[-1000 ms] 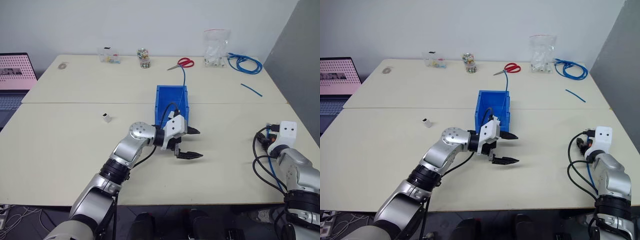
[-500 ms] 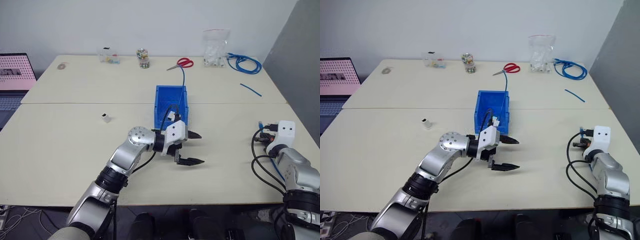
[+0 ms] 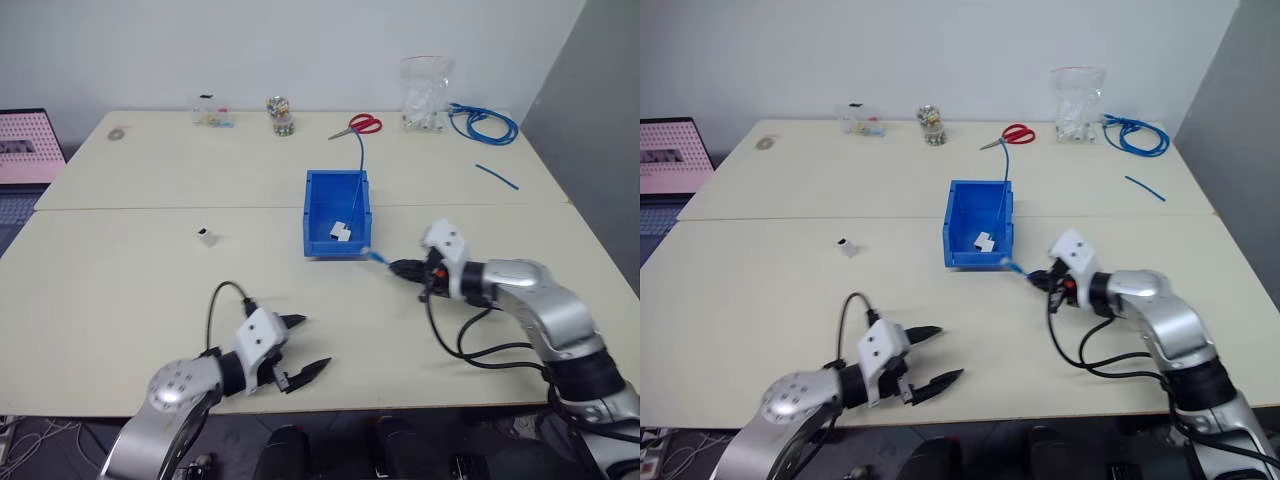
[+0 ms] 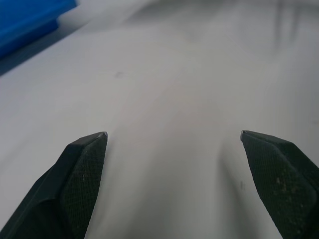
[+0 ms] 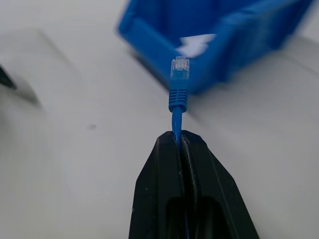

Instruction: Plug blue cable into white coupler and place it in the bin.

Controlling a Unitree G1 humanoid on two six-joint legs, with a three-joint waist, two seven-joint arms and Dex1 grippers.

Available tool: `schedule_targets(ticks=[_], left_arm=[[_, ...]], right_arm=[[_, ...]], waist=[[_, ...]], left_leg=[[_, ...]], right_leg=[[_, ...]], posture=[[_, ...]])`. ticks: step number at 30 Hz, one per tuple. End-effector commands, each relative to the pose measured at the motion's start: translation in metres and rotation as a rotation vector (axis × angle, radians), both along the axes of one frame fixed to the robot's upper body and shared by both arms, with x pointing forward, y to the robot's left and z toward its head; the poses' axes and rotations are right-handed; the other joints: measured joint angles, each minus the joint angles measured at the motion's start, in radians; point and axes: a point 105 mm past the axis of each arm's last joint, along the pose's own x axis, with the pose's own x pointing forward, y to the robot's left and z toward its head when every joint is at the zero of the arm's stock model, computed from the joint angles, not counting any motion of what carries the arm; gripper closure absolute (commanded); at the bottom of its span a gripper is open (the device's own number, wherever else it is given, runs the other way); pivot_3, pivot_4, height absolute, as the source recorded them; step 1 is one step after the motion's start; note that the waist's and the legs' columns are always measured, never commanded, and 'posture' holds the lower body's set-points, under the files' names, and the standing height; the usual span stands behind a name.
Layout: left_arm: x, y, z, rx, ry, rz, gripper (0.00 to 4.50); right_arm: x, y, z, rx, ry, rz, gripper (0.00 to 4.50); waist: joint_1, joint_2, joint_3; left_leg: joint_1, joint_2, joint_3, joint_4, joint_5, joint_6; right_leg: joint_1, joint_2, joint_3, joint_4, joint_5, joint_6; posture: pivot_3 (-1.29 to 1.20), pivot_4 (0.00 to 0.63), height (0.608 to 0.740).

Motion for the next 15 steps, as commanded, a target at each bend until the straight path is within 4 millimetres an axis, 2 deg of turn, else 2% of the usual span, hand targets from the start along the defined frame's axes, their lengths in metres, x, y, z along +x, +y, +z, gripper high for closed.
schedule_targets(ticks=[1,6,11,15], left_arm=[[-0.035,0.014,0.014,0.007,-0.081,0.204,0.00],[-0.070,0.017,0.001,-0.030,-0.021,0.400,0.00],[-0.068,0.013,0.000,-0.052,-0.028,0.456,0.00],[-0.058,0.013,0.003,-0.033,-0.054,0.421,0.00]], right_arm=[[-0.008,0.035,-0.019,-0.064,-0.010,0.177,4.48],[-0.019,0.062,-0.043,-0.111,0.001,0.330,4.48],[-0.016,0.051,-0.060,-0.158,0.019,0.330,3.40],[-0.012,0.046,-0.060,-0.139,0.014,0.284,2.47]], waist=[[-0.005,-0.002,0.000],[0.014,-0.002,0.002],[0.011,-0.002,0.001],[0.008,-0.002,0.001]], left_leg=[[0.002,-0.001,0.001,0.000,0.000,0.000],[0.000,-0.004,0.001,0.001,0.000,0.000],[0.000,-0.005,0.004,0.001,0.000,0.000],[0.000,-0.004,0.004,0.000,0.000,0.001]], right_leg=[[0.002,-0.002,0.002,-0.001,0.000,0.000],[0.001,-0.006,0.000,-0.004,-0.002,-0.003],[0.001,-0.004,0.000,-0.005,-0.003,-0.004],[0.001,-0.001,0.000,-0.005,-0.003,-0.004]], posture=[[0.00,0.150,0.740],[0.00,0.150,0.740],[0.00,0.150,0.740],[0.00,0.150,0.740]])
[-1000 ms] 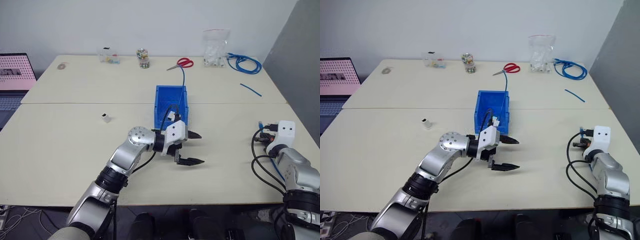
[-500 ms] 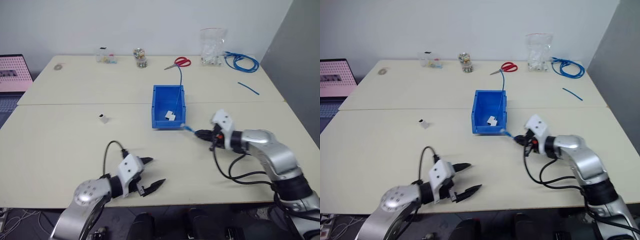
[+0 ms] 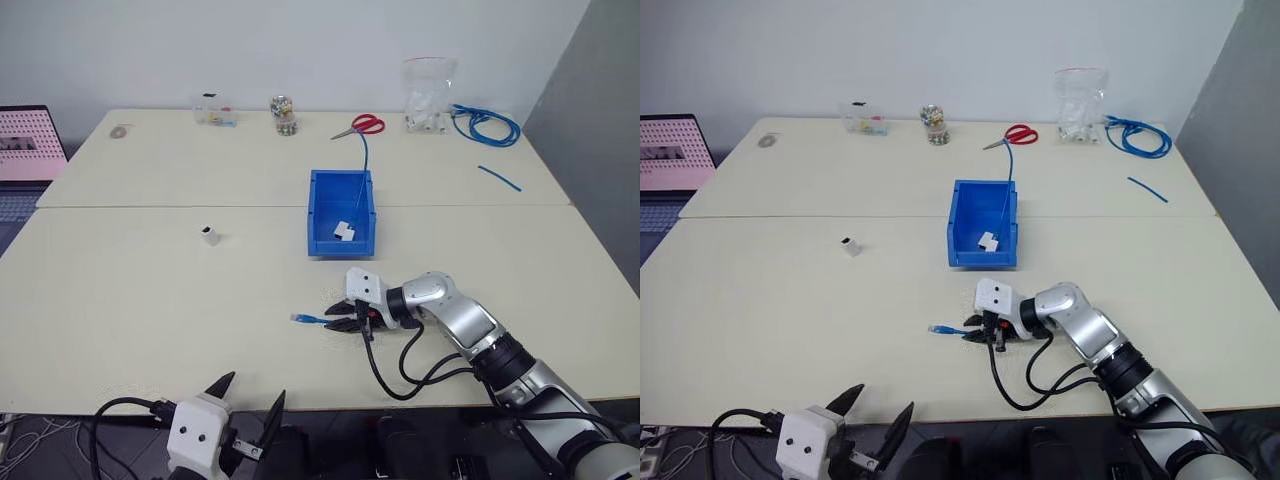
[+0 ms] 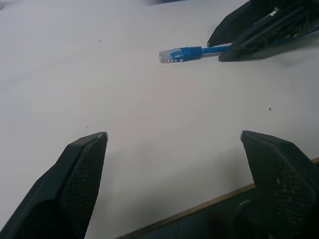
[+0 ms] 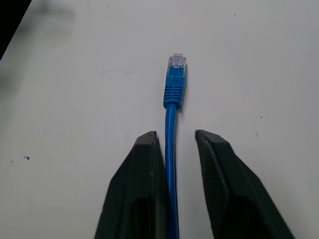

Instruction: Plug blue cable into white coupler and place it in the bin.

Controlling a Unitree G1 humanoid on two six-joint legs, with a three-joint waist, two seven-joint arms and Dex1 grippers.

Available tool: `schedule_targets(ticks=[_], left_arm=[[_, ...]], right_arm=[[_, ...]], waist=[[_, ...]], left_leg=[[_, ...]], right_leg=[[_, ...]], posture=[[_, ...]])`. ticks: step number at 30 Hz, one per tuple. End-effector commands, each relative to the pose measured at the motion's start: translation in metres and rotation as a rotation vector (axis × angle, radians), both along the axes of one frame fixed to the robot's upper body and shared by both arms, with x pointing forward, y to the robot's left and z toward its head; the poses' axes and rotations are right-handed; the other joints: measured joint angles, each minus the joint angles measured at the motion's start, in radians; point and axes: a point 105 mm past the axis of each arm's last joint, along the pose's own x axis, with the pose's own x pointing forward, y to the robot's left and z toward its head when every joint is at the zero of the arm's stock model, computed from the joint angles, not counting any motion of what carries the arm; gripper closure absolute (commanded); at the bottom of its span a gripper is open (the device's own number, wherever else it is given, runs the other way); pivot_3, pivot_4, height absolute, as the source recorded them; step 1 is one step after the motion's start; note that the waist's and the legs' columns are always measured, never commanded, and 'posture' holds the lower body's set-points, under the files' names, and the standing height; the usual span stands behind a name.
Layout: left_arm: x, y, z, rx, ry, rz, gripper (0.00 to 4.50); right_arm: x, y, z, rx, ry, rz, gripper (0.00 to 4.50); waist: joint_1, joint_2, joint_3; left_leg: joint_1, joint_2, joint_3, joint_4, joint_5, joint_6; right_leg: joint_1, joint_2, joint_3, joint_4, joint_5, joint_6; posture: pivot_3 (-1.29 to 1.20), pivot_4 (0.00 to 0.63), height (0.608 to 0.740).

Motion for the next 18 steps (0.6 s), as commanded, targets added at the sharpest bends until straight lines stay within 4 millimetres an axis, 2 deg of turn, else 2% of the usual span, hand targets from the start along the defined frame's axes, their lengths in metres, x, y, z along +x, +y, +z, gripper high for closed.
schedule_targets(ticks=[1,4,7,9,10,13,16,18], left_arm=[[0.014,0.001,0.013,0.044,-0.062,-0.048,0.00],[0.033,0.015,0.016,0.106,-0.077,-0.120,0.00],[0.061,0.029,0.027,0.168,-0.103,-0.221,0.00],[0.081,0.031,0.036,0.222,-0.115,-0.355,0.00],[0.091,0.033,0.039,0.227,-0.109,-0.408,0.00],[0.108,0.028,0.042,0.235,-0.036,-0.634,0.00],[0.118,0.022,0.031,0.287,0.079,-0.887,0.00],[0.123,0.022,0.026,0.307,0.109,-0.965,0.00]], right_arm=[[0.011,-0.017,-0.005,-0.011,-0.002,-0.115,2.28],[0.013,-0.027,0.008,0.069,0.008,-0.218,1.60],[0.000,-0.042,0.021,0.137,0.050,-0.287,0.83],[-0.012,-0.054,0.031,0.174,0.066,-0.326,0.48],[-0.019,-0.058,0.036,0.187,0.071,-0.333,0.16],[-0.038,-0.065,0.049,0.220,0.095,-0.342,0.04],[-0.053,-0.071,0.052,0.225,0.140,-0.354,0.04],[-0.057,-0.073,0.052,0.224,0.165,-0.364,0.04]], waist=[[0.001,0.000,0.000],[0.007,0.000,0.000],[0.014,0.001,0.000],[0.012,0.001,0.000],[0.014,0.001,0.000],[0.007,0.001,0.000],[-0.001,0.001,0.000],[-0.005,0.001,0.000]], left_leg=[[0.000,0.000,0.000,0.000,0.000,0.000],[0.000,0.000,-0.001,0.001,0.000,0.000],[0.000,0.000,-0.002,0.001,0.000,0.000],[0.000,0.000,-0.002,0.001,0.000,0.000],[0.000,0.000,-0.002,0.001,0.000,0.000],[-0.001,0.000,-0.003,0.001,0.000,0.000],[0.001,0.000,-0.002,0.000,0.000,-0.001],[0.001,-0.001,-0.001,-0.001,0.000,-0.001]], right_leg=[[0.000,0.001,-0.001,0.001,0.000,0.000],[0.000,0.001,-0.003,0.004,-0.001,-0.001],[0.000,0.003,-0.005,0.007,-0.002,-0.003],[0.000,0.003,-0.005,0.007,0.000,-0.001],[0.000,0.004,-0.004,0.007,0.001,0.002],[0.000,0.005,-0.007,0.007,0.001,0.002],[0.000,0.006,-0.005,0.007,0.001,0.002],[0.000,0.006,-0.006,0.007,0.001,0.002]], posture=[[0.00,0.150,0.740],[0.00,0.150,0.740],[0.00,0.150,0.740],[0.00,0.150,0.740],[0.00,0.150,0.740],[0.00,0.150,0.740],[0.00,0.150,0.740],[0.00,0.150,0.740]])
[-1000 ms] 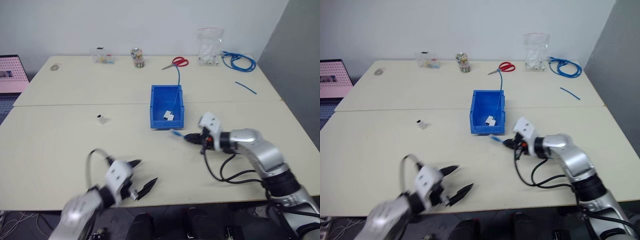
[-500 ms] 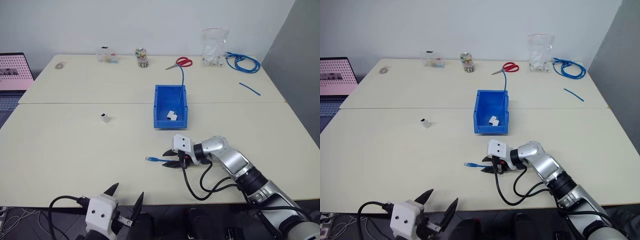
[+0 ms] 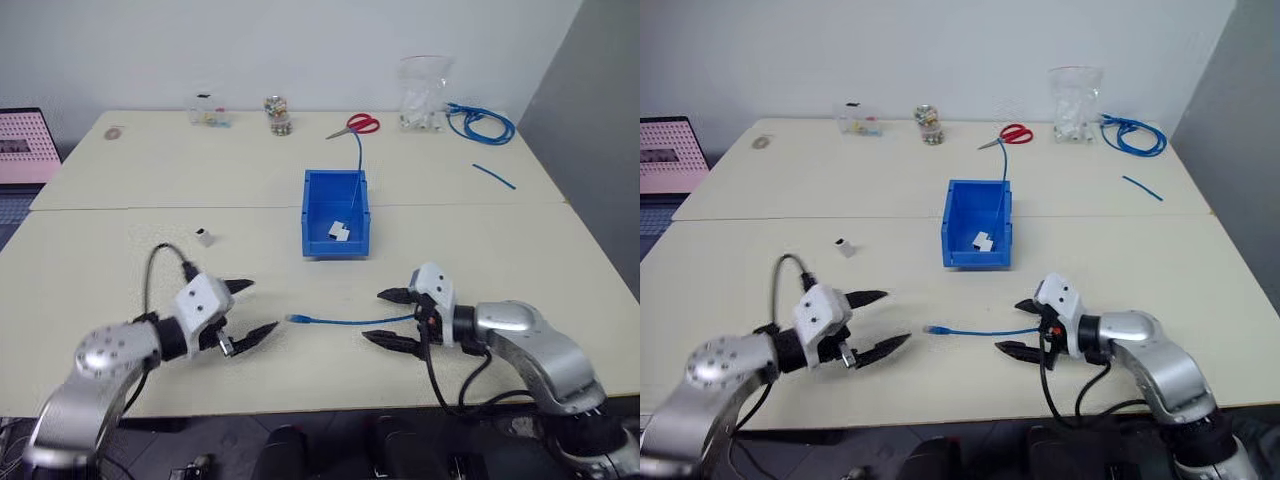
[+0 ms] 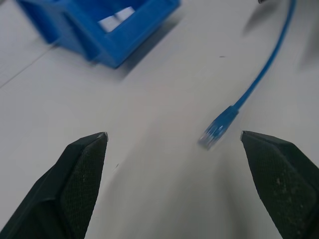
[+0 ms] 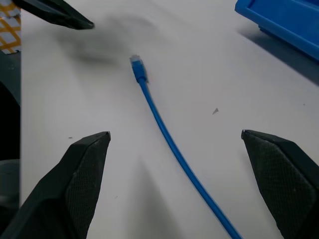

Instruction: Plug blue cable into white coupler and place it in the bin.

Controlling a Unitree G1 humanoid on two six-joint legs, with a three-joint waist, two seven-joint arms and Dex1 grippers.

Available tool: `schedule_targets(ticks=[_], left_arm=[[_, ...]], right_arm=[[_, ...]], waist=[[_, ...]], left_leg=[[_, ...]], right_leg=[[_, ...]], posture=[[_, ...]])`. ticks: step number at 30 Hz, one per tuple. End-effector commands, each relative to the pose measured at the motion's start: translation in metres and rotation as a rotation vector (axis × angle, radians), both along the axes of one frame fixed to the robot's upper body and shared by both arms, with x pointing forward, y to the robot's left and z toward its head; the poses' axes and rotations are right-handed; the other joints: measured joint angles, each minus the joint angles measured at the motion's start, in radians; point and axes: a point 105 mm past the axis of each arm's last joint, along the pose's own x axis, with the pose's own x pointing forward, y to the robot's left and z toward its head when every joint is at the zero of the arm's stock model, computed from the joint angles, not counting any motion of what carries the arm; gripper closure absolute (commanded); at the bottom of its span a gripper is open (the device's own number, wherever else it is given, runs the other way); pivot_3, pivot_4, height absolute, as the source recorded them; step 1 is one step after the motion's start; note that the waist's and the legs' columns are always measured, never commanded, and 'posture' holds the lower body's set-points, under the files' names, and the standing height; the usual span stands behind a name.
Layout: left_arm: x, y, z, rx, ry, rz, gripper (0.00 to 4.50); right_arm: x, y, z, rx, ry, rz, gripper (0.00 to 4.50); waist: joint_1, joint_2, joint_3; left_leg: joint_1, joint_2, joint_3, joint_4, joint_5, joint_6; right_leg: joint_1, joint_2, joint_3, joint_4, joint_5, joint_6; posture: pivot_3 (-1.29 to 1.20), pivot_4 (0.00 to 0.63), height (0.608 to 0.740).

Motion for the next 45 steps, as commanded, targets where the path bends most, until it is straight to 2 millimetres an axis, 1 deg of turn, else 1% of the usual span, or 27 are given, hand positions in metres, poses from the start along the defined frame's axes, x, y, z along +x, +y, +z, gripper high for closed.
schedule_targets(ticks=[1,3,5,7,9,12,15,17,18,20,21,22,25,30,31,32,33,36,38,41,43,45], left_arm=[[0.006,-0.006,-0.019,0.063,0.087,-0.199,0.00],[0.015,-0.011,-0.032,0.117,0.114,-0.303,0.00],[0.020,-0.011,-0.041,0.164,0.104,-0.365,0.00],[0.032,-0.009,-0.050,0.197,0.076,-0.376,0.00],[0.040,-0.010,-0.057,0.200,0.071,-0.385,0.00],[0.043,-0.015,-0.063,0.188,0.064,-0.424,0.00],[0.042,-0.018,-0.067,0.181,0.072,-0.461,0.00],[0.041,-0.017,-0.069,0.182,0.095,-0.474,0.37],[0.042,-0.015,-0.070,0.190,0.098,-0.474,0.46],[0.043,-0.012,-0.072,0.202,0.099,-0.471,0.90],[0.043,-0.010,-0.073,0.203,0.104,-0.463,1.03],[0.043,-0.007,-0.074,0.206,0.114,-0.456,1.35],[0.042,-0.001,-0.077,0.216,0.136,-0.445,1.98],[0.043,0.001,-0.081,0.221,0.152,-0.425,3.14],[0.043,0.001,-0.081,0.224,0.152,-0.426,3.27],[0.043,0.002,-0.081,0.226,0.154,-0.427,3.53],[0.042,0.002,-0.082,0.225,0.160,-0.429,3.66],[0.039,0.002,-0.083,0.221,0.177,-0.438,4.28],[0.037,-0.001,-0.084,0.205,0.183,-0.443,4.29],[0.037,-0.013,-0.082,0.131,0.200,-0.417,4.29],[0.042,-0.022,-0.072,0.023,0.251,-0.336,4.29],[0.043,-0.035,-0.051,-0.152,0.352,-0.257,4.29]], right_arm=[[-0.012,-0.005,0.008,0.009,-0.001,0.001,0.04],[-0.017,-0.012,0.004,-0.027,-0.018,-0.018,0.04],[-0.019,-0.018,0.004,-0.035,-0.021,-0.053,0.04],[-0.019,-0.023,0.004,-0.034,-0.021,-0.101,0.04],[-0.019,-0.028,0.005,-0.033,-0.027,-0.152,0.04],[-0.019,-0.032,0.007,-0.015,-0.014,-0.203,0.04],[-0.021,-0.035,0.008,-0.024,-0.010,-0.211,0.04],[-0.022,-0.036,0.009,-0.030,-0.007,-0.212,0.00],[-0.022,-0.037,0.009,-0.032,-0.005,-0.211,0.00],[-0.023,-0.037,0.009,-0.036,-0.006,-0.210,0.00],[-0.021,-0.038,0.010,-0.038,-0.010,-0.215,0.00],[-0.019,-0.039,0.011,-0.038,-0.012,-0.221,0.00],[-0.017,-0.040,0.012,-0.036,-0.014,-0.228,0.00],[-0.018,-0.039,0.011,-0.041,-0.013,-0.220,0.00],[-0.018,-0.038,0.011,-0.040,-0.013,-0.220,0.00],[-0.018,-0.038,0.011,-0.040,-0.012,-0.218,0.00],[-0.018,-0.039,0.011,-0.039,-0.011,-0.218,0.00],[-0.019,-0.039,0.011,-0.037,-0.009,-0.215,0.00],[-0.020,-0.038,0.011,-0.033,-0.007,-0.211,0.00],[-0.020,-0.036,0.013,-0.018,-0.001,-0.210,0.00],[-0.021,-0.034,0.015,0.016,0.020,-0.218,0.00],[-0.027,-0.032,0.020,0.090,0.098,-0.205,0.00]], waist=[[-0.004,0.000,0.000],[0.005,0.000,0.000],[0.014,-0.001,0.000],[0.016,0.000,-0.001],[0.017,0.002,-0.002],[0.020,0.005,-0.007],[0.020,0.008,-0.012],[0.020,0.009,-0.017],[0.020,0.009,-0.019],[0.019,0.011,-0.023],[0.018,0.011,-0.024],[0.017,0.011,-0.025],[0.014,0.011,-0.027],[0.011,0.012,-0.028],[0.011,0.012,-0.028],[0.010,0.012,-0.028],[0.010,0.012,-0.028],[0.010,0.012,-0.028],[0.009,0.012,-0.028],[0.009,0.012,-0.028],[0.010,0.012,-0.028],[0.011,0.011,-0.027]], left_leg=[[0.000,0.000,0.000,0.000,0.000,0.000],[-0.001,0.000,0.000,0.000,0.000,0.000],[-0.003,-0.001,-0.001,0.001,0.000,0.000],[-0.003,-0.001,-0.001,0.001,0.000,0.000],[-0.002,-0.001,-0.001,0.002,0.000,0.000],[0.000,-0.001,0.000,0.002,0.000,0.001],[0.001,-0.001,0.001,0.003,0.001,0.002],[0.001,-0.001,0.001,0.002,0.001,0.003],[0.001,-0.001,0.001,0.002,0.001,0.002],[0.001,-0.002,0.001,0.002,0.001,0.002],[0.001,-0.002,0.002,0.002,0.001,0.002],[0.002,-0.002,0.001,0.002,0.001,0.003],[0.003,-0.002,0.001,0.002,0.001,0.003],[0.009,-0.002,0.002,0.001,0.001,0.003],[0.011,-0.001,0.001,0.001,0.001,0.003],[0.012,-0.001,0.001,0.001,0.001,0.003],[0.012,-0.001,0.001,0.001,0.001,0.003],[0.012,-0.001,0.000,0.001,0.001,0.003],[0.012,-0.001,0.000,0.001,0.001,0.003],[0.012,0.000,0.000,0.001,0.001,0.002],[0.012,0.000,0.000,0.000,0.001,0.002],[0.011,0.001,-0.001,0.000,0.001,0.002]], right_leg=[[0.000,0.000,0.000,0.000,0.000,0.000],[0.000,0.000,0.001,0.000,0.000,0.000],[0.000,0.000,-0.001,-0.001,0.000,-0.001],[0.000,0.000,-0.001,0.000,0.000,-0.001],[0.001,-0.001,0.000,0.000,0.000,0.000],[0.003,-0.001,0.001,0.000,0.002,0.003],[0.004,-0.001,0.001,0.000,0.003,0.006],[0.004,-0.001,0.002,0.000,0.004,0.006],[0.004,-0.001,0.001,0.000,0.004,0.006],[0.004,-0.001,0.001,0.000,0.003,0.006],[0.004,-0.001,0.002,0.000,0.003,0.006],[0.004,-0.001,0.002,0.000,0.004,0.006],[0.004,0.000,0.002,0.000,0.004,0.006],[0.010,0.001,0.002,-0.001,0.003,0.005],[0.012,0.001,0.002,-0.001,0.003,0.005],[0.013,0.001,0.002,-0.002,0.002,0.004],[0.013,0.001,0.002,-0.002,0.002,0.004],[0.014,0.000,0.002,-0.002,0.002,0.004],[0.014,0.000,0.002,-0.002,0.002,0.004],[0.014,0.000,0.002,-0.002,0.002,0.004],[0.014,0.000,0.003,-0.002,0.002,0.003],[0.014,-0.001,0.002,-0.002,0.001,0.003]], posture=[[0.00,0.150,0.740],[0.00,0.150,0.740],[0.00,0.150,0.740],[0.00,0.150,0.740],[0.00,0.150,0.740],[0.00,0.150,0.740],[0.00,0.150,0.740],[0.00,0.150,0.740],[0.00,0.150,0.740],[0.00,0.150,0.740],[0.00,0.150,0.740],[0.00,0.150,0.740],[0.00,0.150,0.740],[0.00,0.150,0.740],[0.00,0.150,0.740],[0.00,0.150,0.740],[0.00,0.150,0.740],[0.00,0.150,0.740],[0.00,0.150,0.740],[0.00,0.150,0.740],[0.00,0.150,0.740],[0.00,0.150,0.740]])
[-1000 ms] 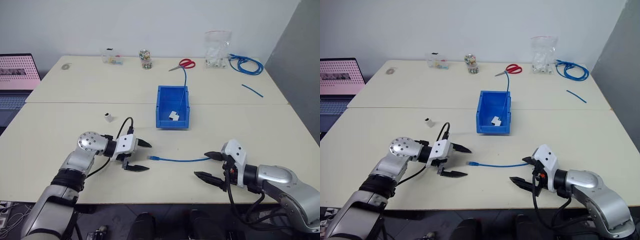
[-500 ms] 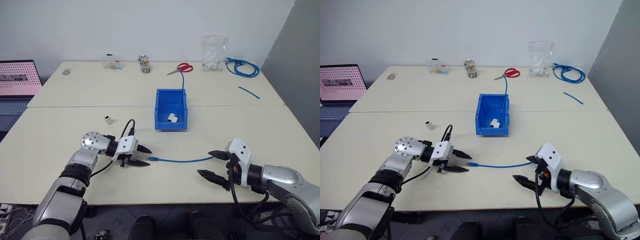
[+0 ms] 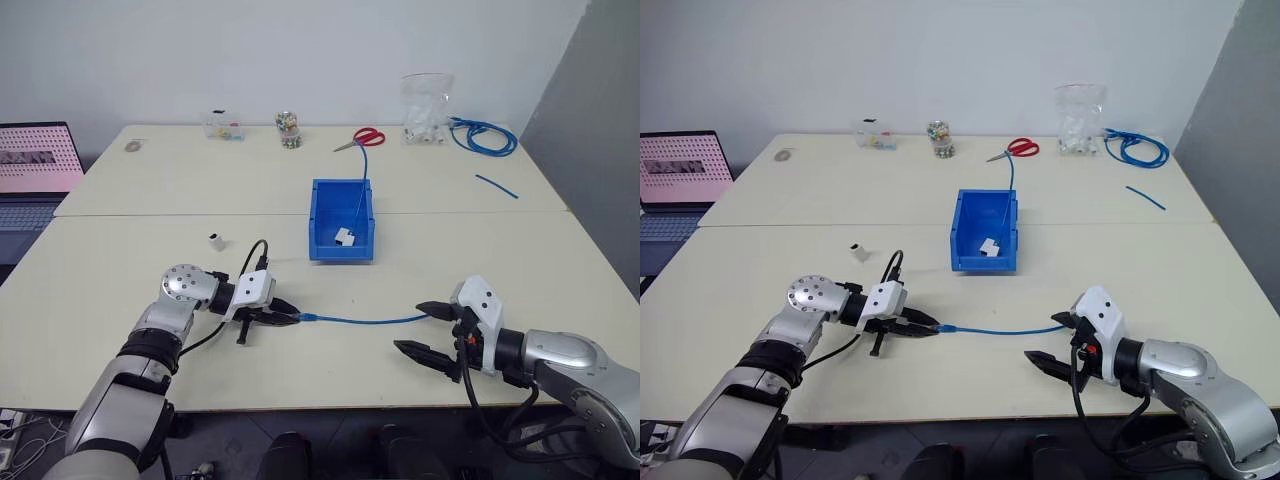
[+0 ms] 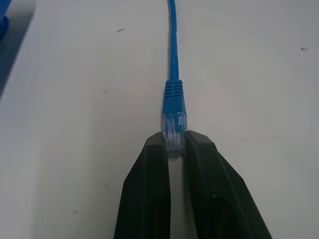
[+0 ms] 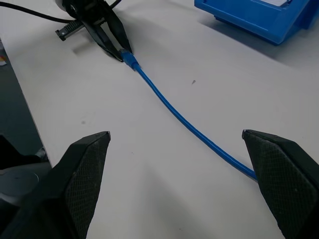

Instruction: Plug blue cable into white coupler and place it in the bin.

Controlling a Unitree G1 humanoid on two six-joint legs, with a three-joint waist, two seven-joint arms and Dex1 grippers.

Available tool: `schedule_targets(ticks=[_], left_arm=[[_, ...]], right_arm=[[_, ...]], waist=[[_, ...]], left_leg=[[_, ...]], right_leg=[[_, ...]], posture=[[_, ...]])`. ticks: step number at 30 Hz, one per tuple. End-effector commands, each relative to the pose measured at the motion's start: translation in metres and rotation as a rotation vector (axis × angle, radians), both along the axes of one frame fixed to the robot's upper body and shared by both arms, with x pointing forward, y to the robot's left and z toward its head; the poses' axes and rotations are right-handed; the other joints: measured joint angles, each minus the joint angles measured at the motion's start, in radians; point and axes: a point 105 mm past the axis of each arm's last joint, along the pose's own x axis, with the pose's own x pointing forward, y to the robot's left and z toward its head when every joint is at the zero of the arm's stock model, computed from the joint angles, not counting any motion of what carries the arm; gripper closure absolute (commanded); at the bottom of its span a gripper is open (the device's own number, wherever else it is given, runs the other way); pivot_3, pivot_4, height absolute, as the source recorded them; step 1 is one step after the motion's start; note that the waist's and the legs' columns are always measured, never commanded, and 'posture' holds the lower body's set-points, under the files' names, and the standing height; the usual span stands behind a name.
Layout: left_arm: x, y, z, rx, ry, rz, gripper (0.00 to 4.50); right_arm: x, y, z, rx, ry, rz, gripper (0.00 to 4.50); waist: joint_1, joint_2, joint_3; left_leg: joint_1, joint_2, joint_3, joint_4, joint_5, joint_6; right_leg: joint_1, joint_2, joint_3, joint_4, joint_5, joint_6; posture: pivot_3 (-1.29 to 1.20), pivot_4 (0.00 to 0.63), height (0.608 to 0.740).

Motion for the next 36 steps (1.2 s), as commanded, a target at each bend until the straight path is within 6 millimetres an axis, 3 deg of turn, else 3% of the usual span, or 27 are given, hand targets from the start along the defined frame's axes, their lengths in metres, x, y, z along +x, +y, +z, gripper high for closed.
schedule_targets(ticks=[1,5,11,18,33,36], left_arm=[[-0.012,-0.023,0.013,-0.200,0.325,0.147,4.29],[-0.039,-0.047,0.055,-0.390,0.552,0.183,4.29],[-0.063,-0.063,0.087,-0.605,0.741,0.262,4.29],[-0.075,-0.075,0.089,-0.647,0.744,0.308,4.29],[-0.081,-0.081,0.093,-0.657,0.744,0.302,4.29],[-0.081,-0.081,0.093,-0.660,0.745,0.307,4.29]], right_arm=[[-0.014,0.006,0.019,0.168,0.098,0.043,0.00],[-0.037,0.014,0.030,0.384,0.302,0.145,0.00],[-0.026,0.023,0.052,0.615,0.414,0.115,0.00],[-0.013,0.046,0.060,0.691,0.463,0.086,0.00],[-0.002,0.064,0.059,0.704,0.502,0.096,0.00],[0.001,0.063,0.059,0.709,0.504,0.088,0.69]], waist=[[0.001,-0.001,0.002],[-0.001,-0.010,0.009],[-0.008,-0.014,0.014],[-0.008,-0.017,0.016],[-0.002,-0.017,0.016],[-0.002,-0.017,0.016]], left_leg=[[-0.001,0.001,0.000,0.000,0.000,0.000],[-0.008,0.001,-0.002,0.000,0.000,0.000],[-0.015,0.000,-0.003,0.001,0.000,0.000],[-0.014,0.000,-0.003,0.001,0.000,0.000],[-0.015,0.000,-0.001,0.001,0.000,0.000],[-0.015,0.000,-0.001,0.001,0.000,0.000]], right_leg=[[-0.001,0.000,0.000,0.000,0.000,0.000],[-0.005,-0.002,0.000,-0.001,0.000,0.001],[-0.013,-0.001,0.000,0.001,0.000,0.001],[-0.013,0.000,0.000,0.001,0.000,0.001],[-0.014,-0.001,0.001,-0.001,0.000,0.001],[-0.014,-0.001,0.001,-0.001,0.000,0.001]], posture=[[0.00,0.150,0.740],[0.00,0.150,0.740],[0.00,0.150,0.740],[0.00,0.150,0.740],[0.00,0.150,0.740],[0.00,0.150,0.740]])
